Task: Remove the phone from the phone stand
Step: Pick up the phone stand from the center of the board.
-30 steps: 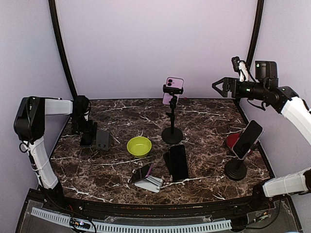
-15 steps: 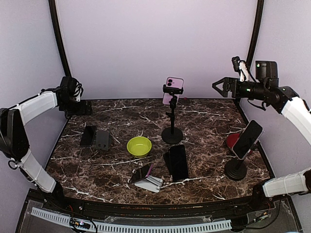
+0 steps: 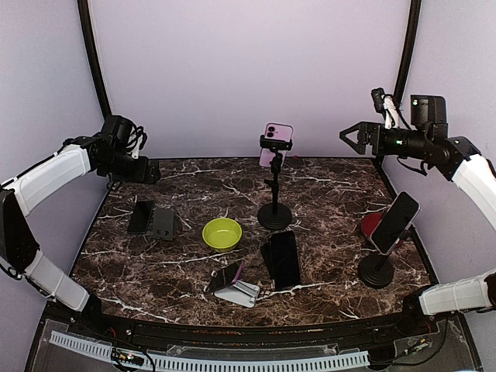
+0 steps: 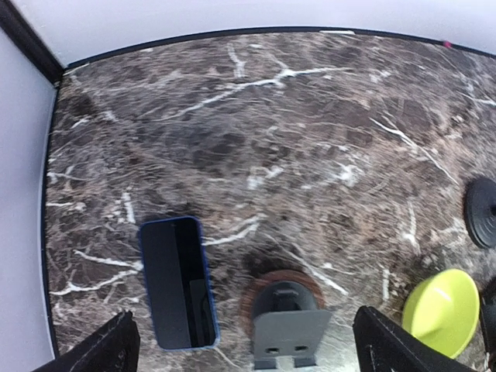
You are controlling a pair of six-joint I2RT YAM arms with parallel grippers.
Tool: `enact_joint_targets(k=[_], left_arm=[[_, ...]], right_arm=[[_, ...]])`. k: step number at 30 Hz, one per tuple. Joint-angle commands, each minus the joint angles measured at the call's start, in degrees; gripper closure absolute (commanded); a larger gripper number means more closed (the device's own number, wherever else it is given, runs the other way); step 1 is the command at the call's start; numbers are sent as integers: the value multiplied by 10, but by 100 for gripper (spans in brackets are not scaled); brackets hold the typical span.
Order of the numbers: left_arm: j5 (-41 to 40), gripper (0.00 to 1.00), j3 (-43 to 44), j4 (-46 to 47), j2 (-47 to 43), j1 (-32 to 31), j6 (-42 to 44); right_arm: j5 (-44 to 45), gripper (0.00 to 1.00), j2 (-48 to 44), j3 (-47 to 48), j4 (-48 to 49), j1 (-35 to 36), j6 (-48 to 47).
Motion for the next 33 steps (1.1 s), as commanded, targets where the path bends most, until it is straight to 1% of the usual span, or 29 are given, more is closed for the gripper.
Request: enact_joint_targets(k=[1, 7, 11, 15, 23, 33], left_arm=[[-2, 1, -36, -20, -46, -28, -45], [13, 1, -126, 10, -82, -46, -97], [26, 1, -179, 46, -91, -53, -111], [15, 1, -194, 58, -78, -62, -114], [18, 2, -233, 112, -44, -68, -123], [14, 3, -256, 166, 2, -71, -115]], right_arm=[[-11, 1, -20, -2, 17, 4, 0], [-3, 1, -44, -25, 37, 3, -1], [-4, 1, -45, -32, 35, 3, -3], [-5, 1, -45, -35, 37, 4, -3], [-8, 1, -43, -36, 42, 4, -2], [-11, 1, -39, -39, 47, 4, -1]])
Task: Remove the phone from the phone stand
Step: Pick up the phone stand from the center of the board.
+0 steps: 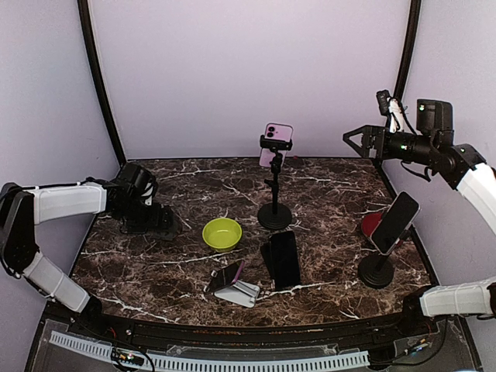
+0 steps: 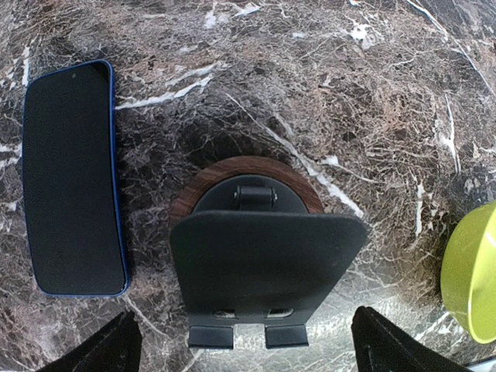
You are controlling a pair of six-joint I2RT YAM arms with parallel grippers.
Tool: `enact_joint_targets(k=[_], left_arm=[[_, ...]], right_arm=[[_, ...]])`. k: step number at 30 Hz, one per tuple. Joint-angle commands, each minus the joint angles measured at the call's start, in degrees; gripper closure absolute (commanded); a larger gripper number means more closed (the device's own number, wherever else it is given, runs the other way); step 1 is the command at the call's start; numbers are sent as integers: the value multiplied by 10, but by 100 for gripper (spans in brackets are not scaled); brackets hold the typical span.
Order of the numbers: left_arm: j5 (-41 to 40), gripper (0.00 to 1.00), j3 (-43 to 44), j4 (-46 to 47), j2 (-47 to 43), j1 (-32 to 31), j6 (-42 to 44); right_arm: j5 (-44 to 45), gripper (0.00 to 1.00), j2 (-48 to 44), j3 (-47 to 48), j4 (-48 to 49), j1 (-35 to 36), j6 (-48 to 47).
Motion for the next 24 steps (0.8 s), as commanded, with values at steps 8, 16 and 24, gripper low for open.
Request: enact_joint_targets(k=[8, 16, 24], left_arm=[[10, 6, -7, 65, 49, -5, 6], [-4, 8, 1, 70, 75, -6, 1], [-14, 27, 15, 63, 89, -8, -6]], right_arm=[[-13, 1, 10, -5, 33, 4, 0], [-14, 1, 16, -3, 36, 4, 2], [-14, 1, 16, -3, 36, 4, 1]])
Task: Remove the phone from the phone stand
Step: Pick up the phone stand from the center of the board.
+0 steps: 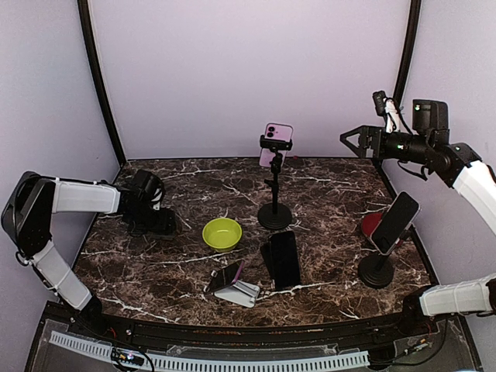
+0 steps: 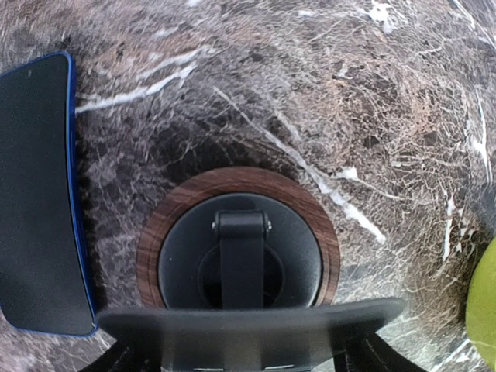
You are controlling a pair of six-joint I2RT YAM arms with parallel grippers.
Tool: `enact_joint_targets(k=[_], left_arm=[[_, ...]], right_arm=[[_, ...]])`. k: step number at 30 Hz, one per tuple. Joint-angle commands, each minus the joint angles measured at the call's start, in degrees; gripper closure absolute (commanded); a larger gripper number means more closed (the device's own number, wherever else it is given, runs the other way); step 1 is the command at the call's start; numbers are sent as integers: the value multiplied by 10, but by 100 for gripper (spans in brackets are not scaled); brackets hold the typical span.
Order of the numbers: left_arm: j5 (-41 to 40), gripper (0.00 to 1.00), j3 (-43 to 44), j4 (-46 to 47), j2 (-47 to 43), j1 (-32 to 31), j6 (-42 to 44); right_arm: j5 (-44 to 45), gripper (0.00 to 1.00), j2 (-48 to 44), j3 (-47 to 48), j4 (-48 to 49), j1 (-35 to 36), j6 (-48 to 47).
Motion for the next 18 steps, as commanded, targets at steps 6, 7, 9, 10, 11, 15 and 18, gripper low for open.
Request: enact_joint_targets(k=[6, 7, 9, 10, 11, 15, 18], left_arm=[[-17, 37, 40, -28, -2, -4, -6], [-21, 37, 45, -35, -4, -5, -6], [-24, 38, 53, -46, -9, -5, -3], [-24, 38, 59, -51, -11, -5, -1], [-24, 38, 65, -56, -14, -5, 2], [-24, 38, 101, -78, -13, -4, 23], [-23, 38, 155, -103, 6, -4, 42]], right_arm=[[-7, 1, -7, -5, 24, 3, 0], [-6, 1, -8, -5, 24, 4, 0], [-5, 1, -11, -5, 23, 4, -1], [-5, 1, -14, -6, 23, 4, -2], [-4, 1, -15, -6, 22, 4, -3], [-1, 1, -26, -10, 20, 4, -5], [0, 1, -34, -12, 19, 4, -7]])
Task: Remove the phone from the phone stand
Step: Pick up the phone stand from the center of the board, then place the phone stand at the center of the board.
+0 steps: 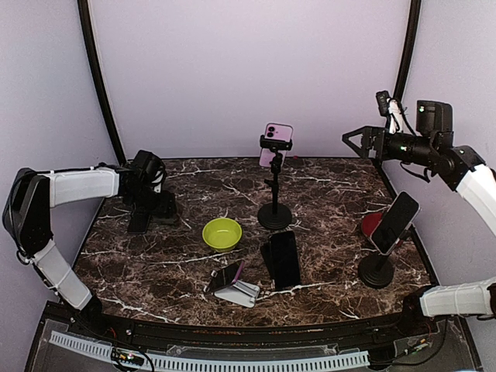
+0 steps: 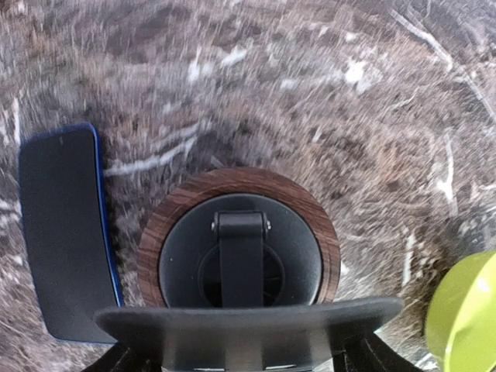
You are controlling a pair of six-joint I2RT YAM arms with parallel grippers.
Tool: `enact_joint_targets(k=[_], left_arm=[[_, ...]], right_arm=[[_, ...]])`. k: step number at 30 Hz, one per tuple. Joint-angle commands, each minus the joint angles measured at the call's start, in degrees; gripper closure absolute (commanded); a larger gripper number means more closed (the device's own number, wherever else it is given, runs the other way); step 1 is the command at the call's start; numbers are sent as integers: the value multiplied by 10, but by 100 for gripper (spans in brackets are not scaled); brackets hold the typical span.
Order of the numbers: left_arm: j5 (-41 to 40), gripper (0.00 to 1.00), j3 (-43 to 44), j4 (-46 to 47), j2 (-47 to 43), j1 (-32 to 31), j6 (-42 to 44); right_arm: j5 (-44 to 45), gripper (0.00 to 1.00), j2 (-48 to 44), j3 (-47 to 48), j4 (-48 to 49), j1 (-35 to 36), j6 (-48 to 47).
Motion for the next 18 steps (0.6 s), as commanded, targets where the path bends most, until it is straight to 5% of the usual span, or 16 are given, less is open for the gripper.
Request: enact_joint_targets(k=[1, 12, 18], left_arm=[[-13, 38, 88, -42, 8, -2, 35], [1, 37, 322, -133, 121, 46, 99], [25, 37, 353, -131, 142, 88, 110]], right_arm=[[-1, 1, -20, -4, 16, 3, -7], [0, 1, -37, -7, 11, 4, -15], [-4, 1, -37, -7, 13, 4, -15]])
